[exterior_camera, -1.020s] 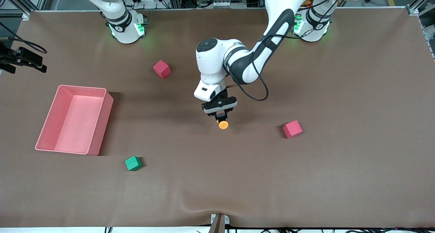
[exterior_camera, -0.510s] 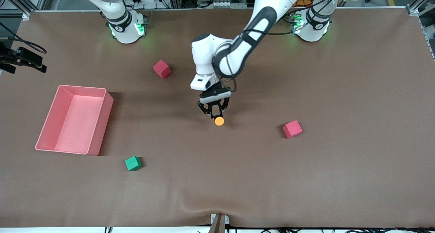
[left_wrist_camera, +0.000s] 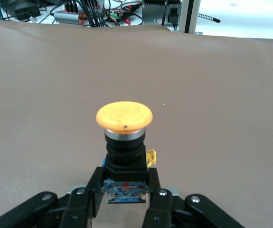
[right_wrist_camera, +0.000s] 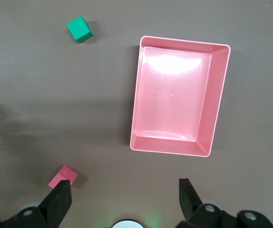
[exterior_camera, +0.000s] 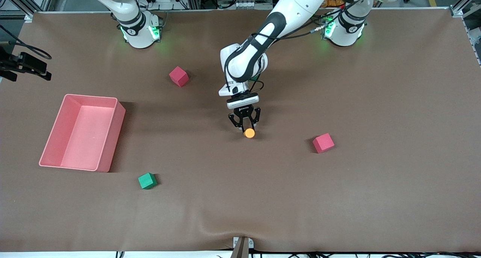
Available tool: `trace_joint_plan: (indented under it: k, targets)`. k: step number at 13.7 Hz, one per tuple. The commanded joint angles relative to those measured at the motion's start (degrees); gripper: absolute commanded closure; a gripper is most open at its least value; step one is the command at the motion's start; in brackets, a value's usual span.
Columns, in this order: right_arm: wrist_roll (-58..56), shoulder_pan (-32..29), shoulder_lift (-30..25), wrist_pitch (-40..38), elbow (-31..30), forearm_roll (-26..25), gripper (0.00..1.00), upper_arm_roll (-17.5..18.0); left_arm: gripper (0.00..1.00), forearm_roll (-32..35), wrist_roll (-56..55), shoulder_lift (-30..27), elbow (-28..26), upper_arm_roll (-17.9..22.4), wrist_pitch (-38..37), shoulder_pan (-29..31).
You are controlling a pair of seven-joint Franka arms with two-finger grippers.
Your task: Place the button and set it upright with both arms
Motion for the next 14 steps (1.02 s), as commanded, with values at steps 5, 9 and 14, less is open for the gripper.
trace_joint_plan:
  k: [5,9,14]
  targets:
    - [0.7,0.1,-0.3,-0.1,-0.1,-0.6,0.00,0.4,0.88,4.7,-6.6,2.0,3.5,0.6,-1.4,-1.1]
    - [0.7,0.1,-0.3,-0.1,-0.1,-0.6,0.00,0.4,0.88,4.7,-8.2,5.5,6.2,0.6,-1.4,-2.3]
    - [0.7,0.1,-0.3,-0.2,-0.1,-0.6,0.00,0.4,0.87,5.7,-9.7,6.2,6.3,0.7,-1.5,-2.3]
